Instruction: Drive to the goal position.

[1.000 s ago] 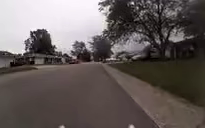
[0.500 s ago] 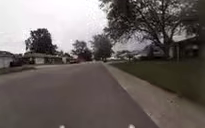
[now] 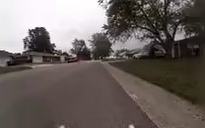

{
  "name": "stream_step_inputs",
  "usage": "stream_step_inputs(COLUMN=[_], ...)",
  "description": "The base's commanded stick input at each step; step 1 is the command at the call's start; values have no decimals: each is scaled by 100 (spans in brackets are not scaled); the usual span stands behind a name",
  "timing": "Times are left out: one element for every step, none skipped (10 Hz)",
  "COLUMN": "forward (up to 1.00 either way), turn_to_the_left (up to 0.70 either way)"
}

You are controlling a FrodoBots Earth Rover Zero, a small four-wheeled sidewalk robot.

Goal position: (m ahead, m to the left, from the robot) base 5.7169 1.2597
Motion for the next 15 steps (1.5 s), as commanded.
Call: stream_step_inputs(forward=[100,100,100,100,100,100,100,100,100,100,100,100,100,100,100], turn_to_the_left=[-38,-19,-1,0,0,0,0,1,1,17,40,40,40,33,13])
